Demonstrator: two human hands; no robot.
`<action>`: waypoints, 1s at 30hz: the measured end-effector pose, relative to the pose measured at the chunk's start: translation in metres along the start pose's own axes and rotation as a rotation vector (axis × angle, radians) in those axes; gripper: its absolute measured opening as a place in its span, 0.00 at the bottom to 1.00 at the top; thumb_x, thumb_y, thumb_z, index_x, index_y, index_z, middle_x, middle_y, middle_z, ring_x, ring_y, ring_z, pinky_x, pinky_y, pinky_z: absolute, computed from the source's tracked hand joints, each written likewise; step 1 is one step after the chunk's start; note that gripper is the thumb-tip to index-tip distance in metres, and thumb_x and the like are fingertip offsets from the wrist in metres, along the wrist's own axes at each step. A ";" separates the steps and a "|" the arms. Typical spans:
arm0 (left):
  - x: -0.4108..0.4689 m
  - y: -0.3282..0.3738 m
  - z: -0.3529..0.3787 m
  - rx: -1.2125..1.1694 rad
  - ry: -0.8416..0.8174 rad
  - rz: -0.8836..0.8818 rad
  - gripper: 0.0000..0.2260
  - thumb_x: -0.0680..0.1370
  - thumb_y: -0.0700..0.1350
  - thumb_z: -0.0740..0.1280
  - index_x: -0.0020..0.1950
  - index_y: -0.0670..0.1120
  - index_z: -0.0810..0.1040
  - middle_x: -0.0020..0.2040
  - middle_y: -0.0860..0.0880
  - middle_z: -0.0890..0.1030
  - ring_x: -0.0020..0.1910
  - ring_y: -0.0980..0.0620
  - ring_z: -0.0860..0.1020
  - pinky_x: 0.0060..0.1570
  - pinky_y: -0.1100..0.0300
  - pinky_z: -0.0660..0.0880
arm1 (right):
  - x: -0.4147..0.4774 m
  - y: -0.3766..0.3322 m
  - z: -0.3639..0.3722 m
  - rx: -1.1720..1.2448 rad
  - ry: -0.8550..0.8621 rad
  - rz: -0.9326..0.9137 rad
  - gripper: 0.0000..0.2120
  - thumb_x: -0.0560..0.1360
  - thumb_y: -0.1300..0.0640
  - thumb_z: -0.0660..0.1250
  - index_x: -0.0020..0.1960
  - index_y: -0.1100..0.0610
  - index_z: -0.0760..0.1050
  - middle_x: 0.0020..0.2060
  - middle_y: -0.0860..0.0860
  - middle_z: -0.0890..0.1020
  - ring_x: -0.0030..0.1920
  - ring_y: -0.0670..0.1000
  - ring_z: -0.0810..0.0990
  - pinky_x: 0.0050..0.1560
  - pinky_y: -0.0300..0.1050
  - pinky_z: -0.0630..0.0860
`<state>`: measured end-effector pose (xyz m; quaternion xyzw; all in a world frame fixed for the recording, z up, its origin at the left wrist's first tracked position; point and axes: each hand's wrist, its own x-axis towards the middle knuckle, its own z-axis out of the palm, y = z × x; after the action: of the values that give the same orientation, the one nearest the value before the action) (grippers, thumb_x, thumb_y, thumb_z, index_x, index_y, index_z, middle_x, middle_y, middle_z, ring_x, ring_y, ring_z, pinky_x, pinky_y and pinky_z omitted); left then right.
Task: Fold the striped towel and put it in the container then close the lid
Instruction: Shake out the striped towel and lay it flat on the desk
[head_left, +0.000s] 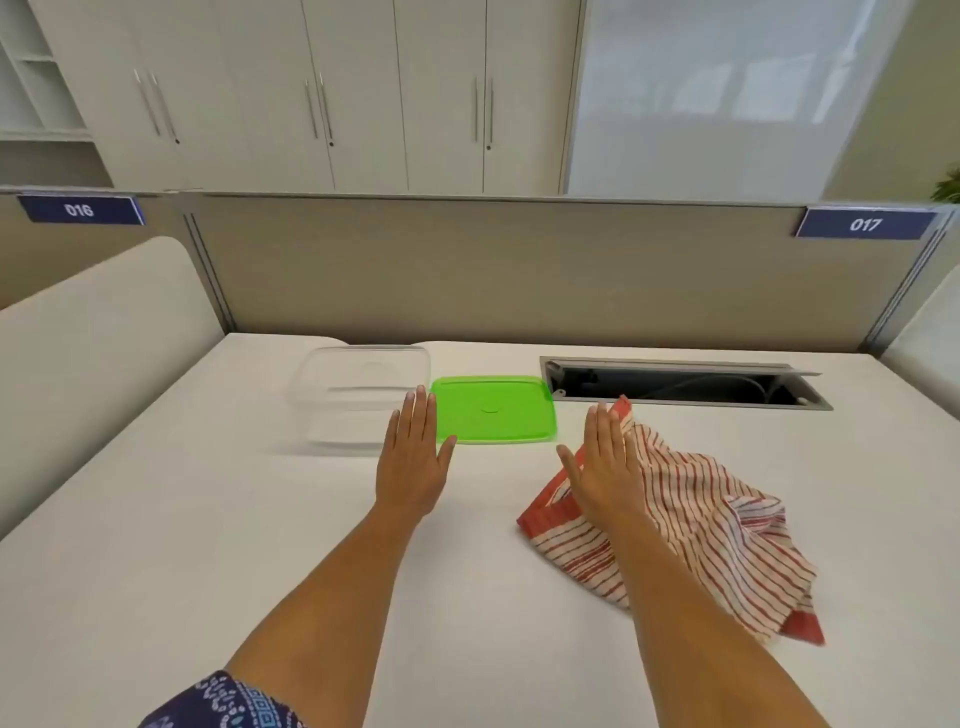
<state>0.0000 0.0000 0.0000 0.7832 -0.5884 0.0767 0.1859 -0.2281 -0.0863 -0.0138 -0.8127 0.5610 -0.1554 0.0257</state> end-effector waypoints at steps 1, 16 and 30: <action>-0.003 0.000 0.004 -0.017 -0.016 -0.014 0.32 0.77 0.59 0.40 0.76 0.40 0.52 0.77 0.42 0.53 0.77 0.44 0.51 0.76 0.51 0.49 | -0.003 0.001 0.003 -0.002 -0.016 0.013 0.32 0.79 0.40 0.41 0.75 0.56 0.34 0.77 0.52 0.39 0.77 0.51 0.38 0.76 0.50 0.40; -0.036 -0.006 0.060 -0.049 -0.120 -0.074 0.27 0.80 0.54 0.48 0.76 0.42 0.53 0.78 0.43 0.53 0.77 0.46 0.51 0.75 0.53 0.47 | -0.025 0.019 0.047 0.064 -0.157 0.069 0.31 0.80 0.41 0.41 0.76 0.55 0.41 0.78 0.52 0.47 0.77 0.50 0.44 0.77 0.50 0.43; -0.039 -0.012 0.072 -0.052 -0.186 -0.102 0.25 0.81 0.51 0.50 0.76 0.44 0.52 0.78 0.46 0.53 0.77 0.51 0.52 0.75 0.55 0.47 | -0.025 0.018 0.047 0.072 -0.136 0.083 0.29 0.80 0.40 0.44 0.76 0.53 0.51 0.77 0.52 0.54 0.77 0.53 0.50 0.76 0.51 0.47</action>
<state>-0.0075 0.0104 -0.0815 0.8108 -0.5642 -0.0213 0.1545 -0.2392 -0.0766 -0.0683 -0.7960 0.5852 -0.1189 0.0994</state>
